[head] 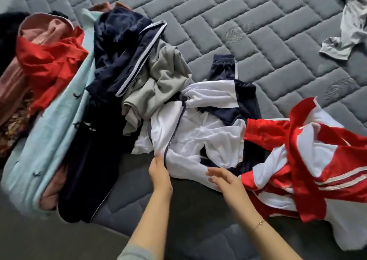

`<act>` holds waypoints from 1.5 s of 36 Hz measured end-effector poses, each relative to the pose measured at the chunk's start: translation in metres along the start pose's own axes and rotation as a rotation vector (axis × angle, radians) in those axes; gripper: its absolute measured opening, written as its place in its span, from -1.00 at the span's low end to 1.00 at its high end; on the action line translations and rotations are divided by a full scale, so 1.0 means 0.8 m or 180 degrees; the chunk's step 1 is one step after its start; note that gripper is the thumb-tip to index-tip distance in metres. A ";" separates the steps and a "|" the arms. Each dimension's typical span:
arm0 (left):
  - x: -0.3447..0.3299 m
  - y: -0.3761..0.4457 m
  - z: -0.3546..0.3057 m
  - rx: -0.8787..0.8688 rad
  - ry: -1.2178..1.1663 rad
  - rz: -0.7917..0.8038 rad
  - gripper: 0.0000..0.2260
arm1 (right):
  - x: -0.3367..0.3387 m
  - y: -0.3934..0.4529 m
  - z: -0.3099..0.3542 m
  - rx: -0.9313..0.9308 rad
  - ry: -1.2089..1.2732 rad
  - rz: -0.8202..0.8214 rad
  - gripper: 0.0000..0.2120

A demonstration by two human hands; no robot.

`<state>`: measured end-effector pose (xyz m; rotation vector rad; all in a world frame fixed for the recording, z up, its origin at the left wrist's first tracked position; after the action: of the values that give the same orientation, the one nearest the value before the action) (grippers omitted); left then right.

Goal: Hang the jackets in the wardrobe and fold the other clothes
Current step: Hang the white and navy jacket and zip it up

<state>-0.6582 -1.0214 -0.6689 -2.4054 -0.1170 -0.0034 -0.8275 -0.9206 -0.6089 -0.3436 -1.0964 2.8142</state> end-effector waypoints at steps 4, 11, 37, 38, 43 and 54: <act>0.029 -0.051 -0.041 -0.0166 -0.0551 0.0040 -0.73 | -0.011 -0.013 0.010 0.0057 -0.0251 0.0006 -0.70; 0.099 -0.149 -0.135 -0.0161 -0.0169 0.0919 -0.56 | -0.073 -0.054 0.070 0.0558 -0.0796 0.0198 -0.72; 0.496 -0.556 -0.284 -0.1475 0.0468 0.0722 -0.61 | -0.517 -0.365 0.185 0.2412 -0.3344 0.2444 -0.79; 0.513 -0.567 -0.282 -0.1525 0.0419 0.0611 -0.61 | -0.532 -0.376 0.186 0.2341 -0.3218 0.2498 -0.82; 0.590 -0.612 -0.255 -0.1515 0.0629 0.0044 -0.71 | -0.619 -0.440 0.198 0.2229 -0.2762 0.2847 -0.83; 0.651 -0.689 -0.147 -0.1255 -0.0400 -0.0771 -0.70 | -0.753 -0.508 0.233 0.1375 -0.0903 0.3263 -0.82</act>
<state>-0.1832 -0.6495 -0.1950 -2.7676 -0.5074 0.0138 -0.2838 -0.8493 -0.0963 -0.6032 -0.2935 3.9761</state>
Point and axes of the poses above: each hand's wrist, its own y-axis towards the middle knuckle, its own x-axis out of the back of the hand, z = x × y, the point moved 3 cm from there along y, towards the middle knuckle, and after that the axes turned 14 degrees about z, right-handed, at the moved point
